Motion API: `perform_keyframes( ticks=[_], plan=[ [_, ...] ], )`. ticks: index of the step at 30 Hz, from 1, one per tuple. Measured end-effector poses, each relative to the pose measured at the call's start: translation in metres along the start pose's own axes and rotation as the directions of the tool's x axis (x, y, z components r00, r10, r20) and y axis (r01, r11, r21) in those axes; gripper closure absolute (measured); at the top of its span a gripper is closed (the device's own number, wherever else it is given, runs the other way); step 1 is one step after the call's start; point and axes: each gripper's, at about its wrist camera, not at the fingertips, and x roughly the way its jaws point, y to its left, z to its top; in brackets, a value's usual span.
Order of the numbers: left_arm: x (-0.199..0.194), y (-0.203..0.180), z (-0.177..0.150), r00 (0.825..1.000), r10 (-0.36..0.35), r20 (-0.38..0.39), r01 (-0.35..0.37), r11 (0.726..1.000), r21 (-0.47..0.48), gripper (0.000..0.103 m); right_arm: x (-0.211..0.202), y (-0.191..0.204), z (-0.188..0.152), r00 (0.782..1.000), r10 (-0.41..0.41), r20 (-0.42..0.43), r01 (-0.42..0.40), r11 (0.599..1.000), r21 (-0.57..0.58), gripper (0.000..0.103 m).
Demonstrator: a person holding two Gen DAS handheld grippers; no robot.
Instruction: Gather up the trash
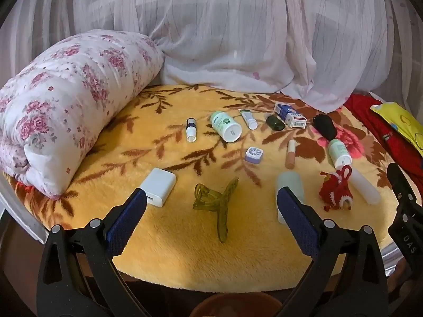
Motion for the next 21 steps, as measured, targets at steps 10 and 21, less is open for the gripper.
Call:
perform_keyframes(
  ticks=[10,21],
  plan=[
    [0.0047,0.0008,-0.0033,1.000,0.001,-0.006,-0.001,1.000,-0.003,0.006,0.0001,0.0005,-0.0013,1.000,0.000,-0.003,0.000,1.000,0.000,0.005],
    [0.0053,0.0007,-0.0031,1.000,-0.003,-0.010,0.003,1.000,-0.004,0.006,-0.0001,0.0000,-0.0017,1.000,-0.001,-0.003,0.001,1.000,-0.001,0.005]
  ],
)
